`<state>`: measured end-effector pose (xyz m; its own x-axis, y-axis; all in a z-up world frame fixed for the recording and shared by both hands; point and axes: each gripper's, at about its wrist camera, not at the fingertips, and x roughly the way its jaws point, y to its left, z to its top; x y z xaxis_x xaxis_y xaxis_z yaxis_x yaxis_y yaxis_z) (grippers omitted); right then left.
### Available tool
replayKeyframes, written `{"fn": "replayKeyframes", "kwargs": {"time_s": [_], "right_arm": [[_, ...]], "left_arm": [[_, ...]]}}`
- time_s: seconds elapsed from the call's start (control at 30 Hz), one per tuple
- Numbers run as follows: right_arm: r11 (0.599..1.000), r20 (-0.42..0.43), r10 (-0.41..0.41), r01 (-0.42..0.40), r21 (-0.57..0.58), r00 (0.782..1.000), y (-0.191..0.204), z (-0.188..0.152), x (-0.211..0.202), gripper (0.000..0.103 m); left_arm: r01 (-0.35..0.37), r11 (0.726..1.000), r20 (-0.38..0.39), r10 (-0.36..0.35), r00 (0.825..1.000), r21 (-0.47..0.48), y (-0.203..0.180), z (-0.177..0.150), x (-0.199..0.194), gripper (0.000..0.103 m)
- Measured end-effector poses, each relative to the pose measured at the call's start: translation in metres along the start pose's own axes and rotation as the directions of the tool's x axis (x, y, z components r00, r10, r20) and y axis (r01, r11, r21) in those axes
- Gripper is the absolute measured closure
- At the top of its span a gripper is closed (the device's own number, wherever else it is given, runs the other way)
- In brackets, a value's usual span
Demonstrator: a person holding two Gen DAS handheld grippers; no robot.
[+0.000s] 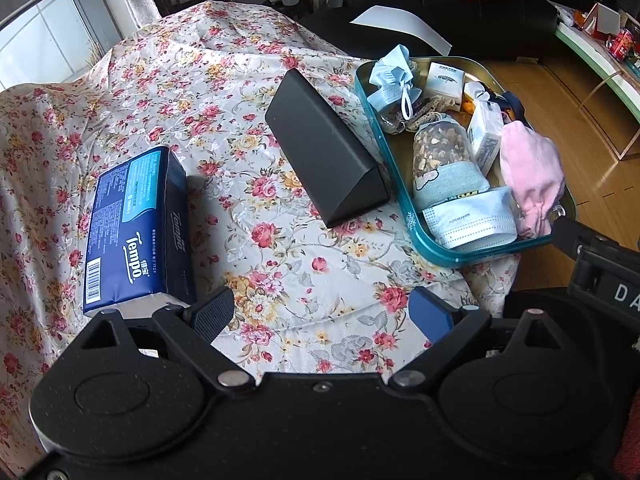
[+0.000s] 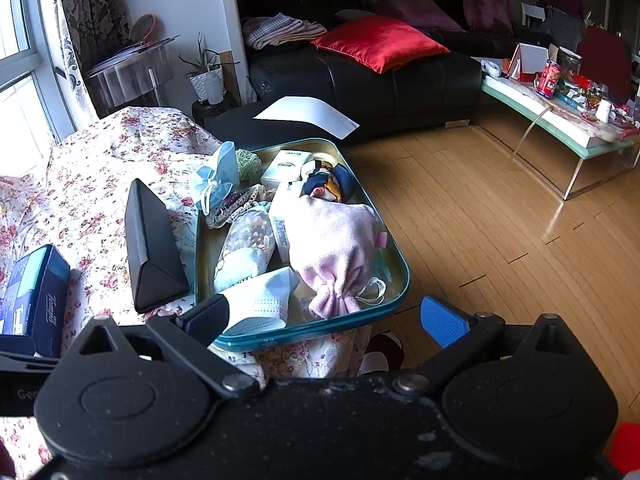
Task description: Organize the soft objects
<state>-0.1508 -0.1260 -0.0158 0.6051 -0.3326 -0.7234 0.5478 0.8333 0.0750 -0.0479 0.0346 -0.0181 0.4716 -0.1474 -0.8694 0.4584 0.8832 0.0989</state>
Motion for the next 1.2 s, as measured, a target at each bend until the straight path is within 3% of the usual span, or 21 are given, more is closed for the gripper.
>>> {"fn": "replayKeyframes", "kwargs": {"time_s": [1.2], "right_arm": [[1.000,-0.006,0.010,-0.010,0.011,1.000,-0.0018,0.0003,-0.0002,0.000]], "left_arm": [[0.003,1.000,-0.009,-0.003,1.000,-0.001,-0.0009,0.0012,0.0006,0.012]]}}
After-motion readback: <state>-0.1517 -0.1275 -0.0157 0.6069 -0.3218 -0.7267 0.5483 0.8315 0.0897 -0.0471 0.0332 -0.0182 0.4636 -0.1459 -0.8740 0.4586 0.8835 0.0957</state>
